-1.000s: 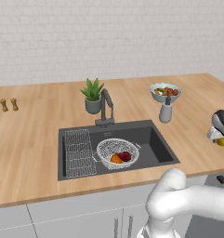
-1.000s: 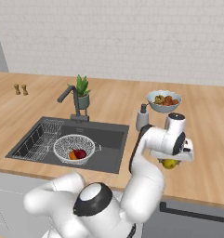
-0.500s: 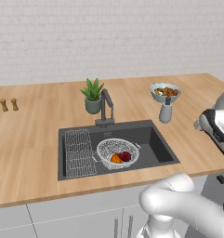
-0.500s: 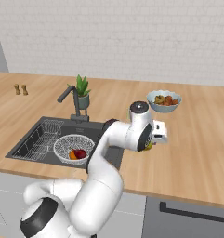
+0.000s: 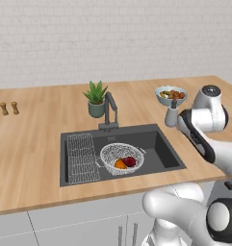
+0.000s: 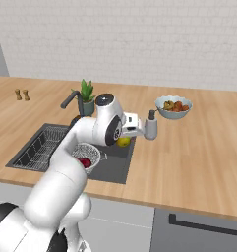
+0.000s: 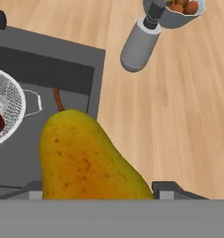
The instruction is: Put the colander in the sink, put the pear, pear, orange in the colander, and turn on the sink faucet and pour water over the colander.
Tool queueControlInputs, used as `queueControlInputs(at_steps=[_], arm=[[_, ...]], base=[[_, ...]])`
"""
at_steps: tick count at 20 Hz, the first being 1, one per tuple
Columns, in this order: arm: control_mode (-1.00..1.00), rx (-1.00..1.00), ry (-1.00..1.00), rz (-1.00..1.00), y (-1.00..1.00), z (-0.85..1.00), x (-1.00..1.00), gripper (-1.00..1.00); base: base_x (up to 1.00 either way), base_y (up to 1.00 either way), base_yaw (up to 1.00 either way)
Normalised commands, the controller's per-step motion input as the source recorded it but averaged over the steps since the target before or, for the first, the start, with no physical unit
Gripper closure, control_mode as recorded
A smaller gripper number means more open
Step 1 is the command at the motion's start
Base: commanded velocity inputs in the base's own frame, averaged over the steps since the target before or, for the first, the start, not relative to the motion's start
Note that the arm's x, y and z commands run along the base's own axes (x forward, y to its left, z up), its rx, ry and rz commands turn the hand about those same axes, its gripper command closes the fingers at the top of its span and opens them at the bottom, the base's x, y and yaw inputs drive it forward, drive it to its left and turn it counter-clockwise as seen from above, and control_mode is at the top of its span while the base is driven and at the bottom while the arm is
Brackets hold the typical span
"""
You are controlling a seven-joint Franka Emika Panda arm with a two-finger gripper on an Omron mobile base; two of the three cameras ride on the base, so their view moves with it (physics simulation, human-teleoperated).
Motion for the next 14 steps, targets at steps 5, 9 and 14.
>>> queueControlInputs(at_steps=[5, 9, 14], arm=[[-1.00, 0.09, 0.14, 0.30, 1.00, 0.00, 0.24, 1.00], [-1.00, 0.16, 0.19, 0.32, 0.94, 0.00, 0.29, 1.00], [-1.00, 0.13, 0.31, 0.25, 0.79, -0.01, 0.46, 1.00]], base=[[0.00, 0.00, 0.00], [0.00, 0.00, 0.00], [0.00, 0.00, 0.00]])
